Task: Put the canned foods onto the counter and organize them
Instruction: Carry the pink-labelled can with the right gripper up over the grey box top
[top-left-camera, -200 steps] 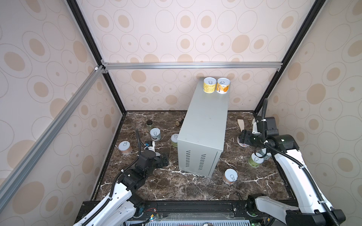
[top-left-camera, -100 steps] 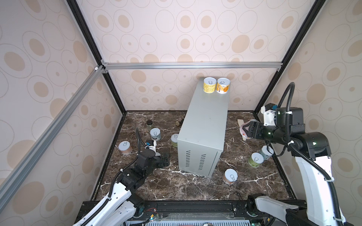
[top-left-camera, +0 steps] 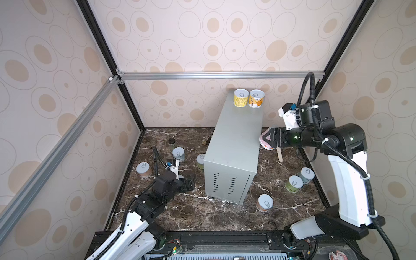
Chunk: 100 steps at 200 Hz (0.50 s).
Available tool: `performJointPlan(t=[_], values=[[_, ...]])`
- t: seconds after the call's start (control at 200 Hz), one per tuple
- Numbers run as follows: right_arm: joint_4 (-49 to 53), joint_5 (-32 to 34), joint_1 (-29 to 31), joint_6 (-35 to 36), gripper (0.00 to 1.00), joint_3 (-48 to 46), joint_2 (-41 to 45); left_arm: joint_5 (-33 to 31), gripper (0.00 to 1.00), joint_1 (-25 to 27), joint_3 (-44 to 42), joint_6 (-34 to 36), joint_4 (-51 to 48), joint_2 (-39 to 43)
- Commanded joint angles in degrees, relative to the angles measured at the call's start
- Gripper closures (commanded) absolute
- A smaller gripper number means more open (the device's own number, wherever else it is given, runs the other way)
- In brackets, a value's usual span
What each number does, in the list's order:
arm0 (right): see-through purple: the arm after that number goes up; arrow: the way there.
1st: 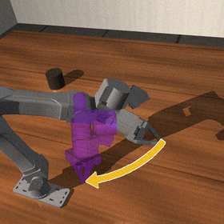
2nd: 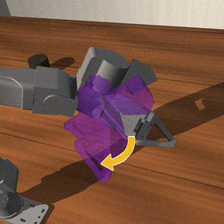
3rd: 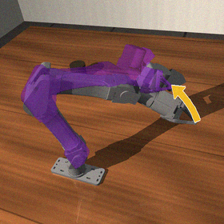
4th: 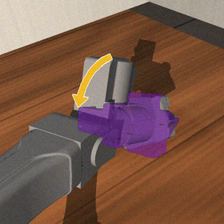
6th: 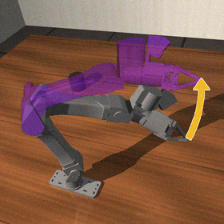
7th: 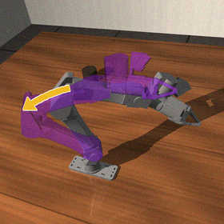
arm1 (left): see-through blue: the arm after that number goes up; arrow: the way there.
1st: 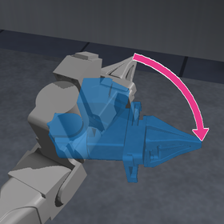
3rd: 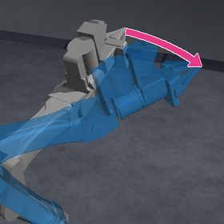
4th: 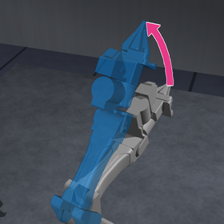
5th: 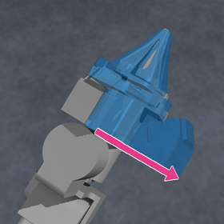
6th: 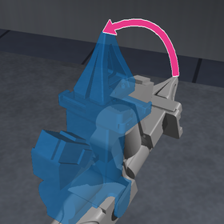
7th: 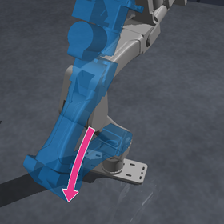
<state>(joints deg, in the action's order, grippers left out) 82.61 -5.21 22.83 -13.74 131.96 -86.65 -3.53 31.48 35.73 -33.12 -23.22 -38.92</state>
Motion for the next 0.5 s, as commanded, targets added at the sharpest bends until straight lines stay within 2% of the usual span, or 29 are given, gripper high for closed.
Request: performJointPlan(t=[0.0, 0.495], values=[[2.77, 2.24, 2.63, 1.38, 0.57, 6.19, -1.88, 0.8, 0.01, -0.28, 0.27, 1.48, 0.73, -0.23], [6.07, 7.95, 9.1, 2.76, 0.53, 15.77, -12.31, 0.45, 0.01, -0.28, 0.04, 1.75, 1.24, 0.55]])
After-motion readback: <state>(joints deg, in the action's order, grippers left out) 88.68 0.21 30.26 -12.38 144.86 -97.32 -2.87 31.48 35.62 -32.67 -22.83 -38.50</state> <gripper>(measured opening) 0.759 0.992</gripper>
